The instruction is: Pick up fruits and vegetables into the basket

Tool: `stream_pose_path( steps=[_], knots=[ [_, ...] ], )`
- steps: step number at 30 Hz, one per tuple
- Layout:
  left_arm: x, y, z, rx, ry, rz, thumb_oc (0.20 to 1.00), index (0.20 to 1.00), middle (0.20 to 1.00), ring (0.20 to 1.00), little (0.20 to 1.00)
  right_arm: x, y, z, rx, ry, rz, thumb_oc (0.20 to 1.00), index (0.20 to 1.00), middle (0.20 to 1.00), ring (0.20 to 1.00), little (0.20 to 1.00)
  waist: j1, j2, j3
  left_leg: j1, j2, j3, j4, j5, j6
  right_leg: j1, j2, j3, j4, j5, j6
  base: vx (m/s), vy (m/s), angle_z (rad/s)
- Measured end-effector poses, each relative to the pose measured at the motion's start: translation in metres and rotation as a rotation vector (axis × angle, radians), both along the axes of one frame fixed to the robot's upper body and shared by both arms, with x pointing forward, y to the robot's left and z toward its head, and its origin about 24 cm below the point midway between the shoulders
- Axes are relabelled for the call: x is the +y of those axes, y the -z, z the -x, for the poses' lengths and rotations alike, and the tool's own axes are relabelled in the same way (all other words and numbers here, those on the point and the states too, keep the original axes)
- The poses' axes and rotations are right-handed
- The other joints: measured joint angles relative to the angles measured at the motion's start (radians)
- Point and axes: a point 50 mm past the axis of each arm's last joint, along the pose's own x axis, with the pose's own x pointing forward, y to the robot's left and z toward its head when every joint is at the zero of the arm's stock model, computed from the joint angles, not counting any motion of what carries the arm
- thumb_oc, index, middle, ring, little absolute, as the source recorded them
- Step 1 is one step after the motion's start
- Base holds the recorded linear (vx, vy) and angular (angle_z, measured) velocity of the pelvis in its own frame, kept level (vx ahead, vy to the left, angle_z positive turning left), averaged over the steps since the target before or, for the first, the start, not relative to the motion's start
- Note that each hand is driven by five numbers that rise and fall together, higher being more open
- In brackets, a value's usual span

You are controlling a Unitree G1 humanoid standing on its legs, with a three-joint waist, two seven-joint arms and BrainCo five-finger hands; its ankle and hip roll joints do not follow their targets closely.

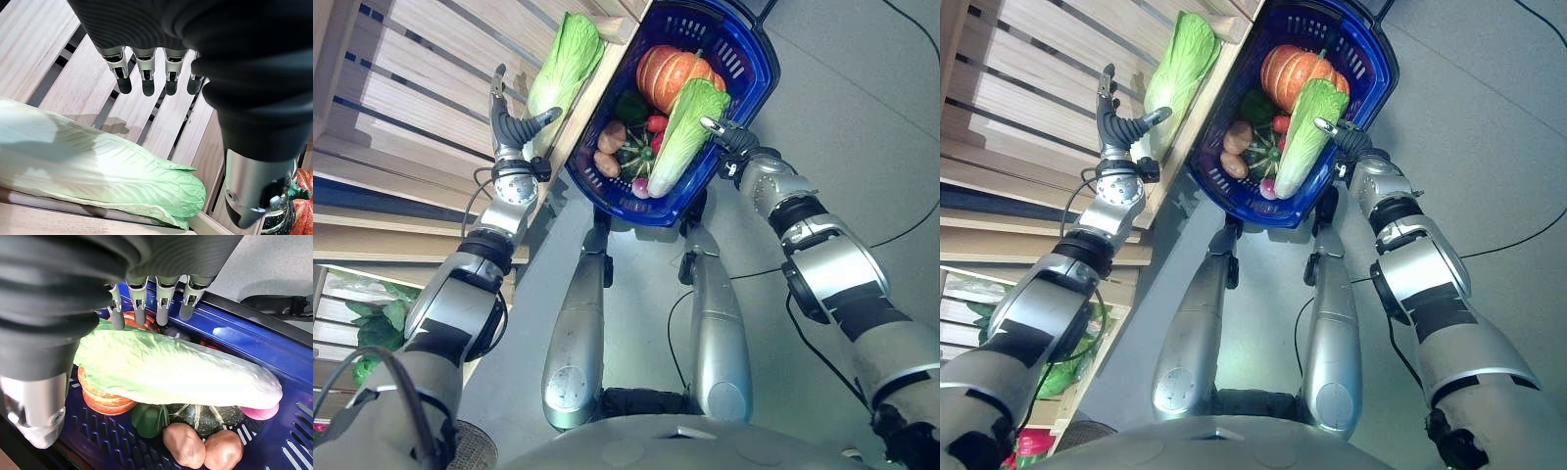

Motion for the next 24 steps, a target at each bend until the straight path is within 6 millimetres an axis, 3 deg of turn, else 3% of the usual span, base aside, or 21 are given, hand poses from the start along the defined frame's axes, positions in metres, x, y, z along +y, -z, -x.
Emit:
stream_pose_path(
  steps=[9, 16, 24],
  knots=[
    [-0.001, 0.009, -0.001, 0.083, -0.057, -0.099, 1.000, 1.000, 1.000, 1.000, 1.000, -0.001, -0.011, -0.003, -0.093, 0.030, 0.023, 1.000, 1.000, 1.000, 1.000, 1.000, -0.004, 0.000, 0.000, -0.001, 0.000, 0.003, -0.001, 0.000, 0.000, -0.003, 0.001, 0.003, -0.001, 0.000, 0.000, 0.00, 0.000, 0.00],
    [0.009, 0.015, 0.000, 0.131, -0.175, -0.157, 1.000, 1.000, 1.000, 1.000, 1.000, 0.017, -0.051, -0.003, -0.349, 0.054, 0.011, 1.000, 1.000, 1.000, 1.000, 1.000, -0.032, 0.000, 0.000, -0.027, 0.002, 0.020, -0.001, -0.003, 0.003, -0.038, 0.006, 0.021, -0.001, 0.004, 0.004, -0.01, 0.009, -0.05],
    [0.021, 0.019, 0.004, 0.149, -0.257, -0.208, 1.000, 1.000, 1.000, 1.000, 1.000, 0.007, -0.052, 0.015, -0.503, 0.150, 0.058, 1.000, 1.000, 1.000, 1.000, 1.000, -0.072, 0.000, 0.000, -0.027, 0.014, 0.026, -0.001, -0.009, 0.007, -0.033, 0.019, 0.026, -0.018, 0.006, 0.001, -0.01, 0.023, -0.05]
  ],
)
